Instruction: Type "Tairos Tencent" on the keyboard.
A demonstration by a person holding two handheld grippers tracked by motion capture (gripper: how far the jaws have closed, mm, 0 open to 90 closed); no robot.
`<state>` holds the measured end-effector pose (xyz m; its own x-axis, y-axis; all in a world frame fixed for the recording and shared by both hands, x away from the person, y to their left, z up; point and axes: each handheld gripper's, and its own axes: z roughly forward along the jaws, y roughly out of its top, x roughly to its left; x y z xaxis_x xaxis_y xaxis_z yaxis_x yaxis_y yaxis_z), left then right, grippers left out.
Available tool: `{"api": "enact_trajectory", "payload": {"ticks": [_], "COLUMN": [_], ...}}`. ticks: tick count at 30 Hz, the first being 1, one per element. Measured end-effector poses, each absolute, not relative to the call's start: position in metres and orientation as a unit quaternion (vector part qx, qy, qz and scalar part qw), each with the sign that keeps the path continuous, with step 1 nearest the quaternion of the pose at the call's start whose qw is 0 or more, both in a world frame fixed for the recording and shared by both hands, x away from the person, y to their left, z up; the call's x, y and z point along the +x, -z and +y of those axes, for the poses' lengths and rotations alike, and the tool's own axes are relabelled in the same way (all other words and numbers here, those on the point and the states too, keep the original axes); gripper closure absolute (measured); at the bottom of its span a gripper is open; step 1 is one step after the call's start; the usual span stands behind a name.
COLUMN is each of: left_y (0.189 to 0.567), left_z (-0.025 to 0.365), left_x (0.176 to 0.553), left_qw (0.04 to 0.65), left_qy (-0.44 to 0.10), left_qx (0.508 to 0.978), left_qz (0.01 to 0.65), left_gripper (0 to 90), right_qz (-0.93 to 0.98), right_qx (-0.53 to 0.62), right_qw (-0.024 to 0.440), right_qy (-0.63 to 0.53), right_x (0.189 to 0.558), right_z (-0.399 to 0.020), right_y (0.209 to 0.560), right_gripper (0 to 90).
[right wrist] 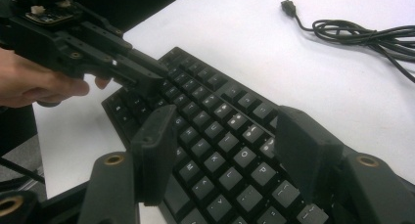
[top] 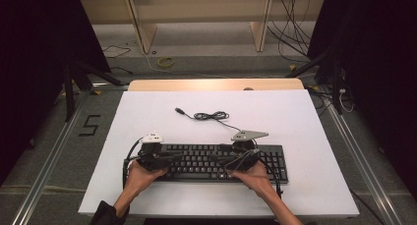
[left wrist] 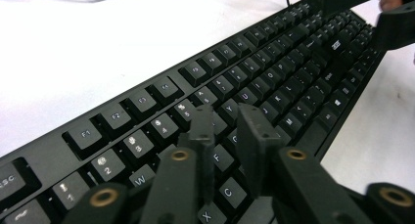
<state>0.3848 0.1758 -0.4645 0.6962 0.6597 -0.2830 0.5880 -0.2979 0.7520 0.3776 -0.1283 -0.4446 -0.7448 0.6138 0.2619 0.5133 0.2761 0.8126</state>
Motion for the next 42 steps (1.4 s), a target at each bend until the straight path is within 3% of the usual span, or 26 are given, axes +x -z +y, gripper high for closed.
{"api": "enact_trajectory", "payload": {"ticks": [8,42], "left_y": [0.466,0.475], "left_z": [0.167,0.157], "left_x": [0.393,0.401], "left_qw": [0.427,0.369], "left_qy": [-0.046,-0.043], "left_qx": [0.818,0.839], "left_qz": [0.382,0.397], "left_gripper": [88.8,89.4], "right_qz": [0.796,0.793], "right_qx": [0.353,0.354], "right_qw": [0.055,0.066], "right_qy": [-0.489,-0.491], "right_x": [0.373,0.363], "right_z": [-0.132,-0.142], "right_y": [0.444,0.445], "right_gripper": [40.7,37.5]}}
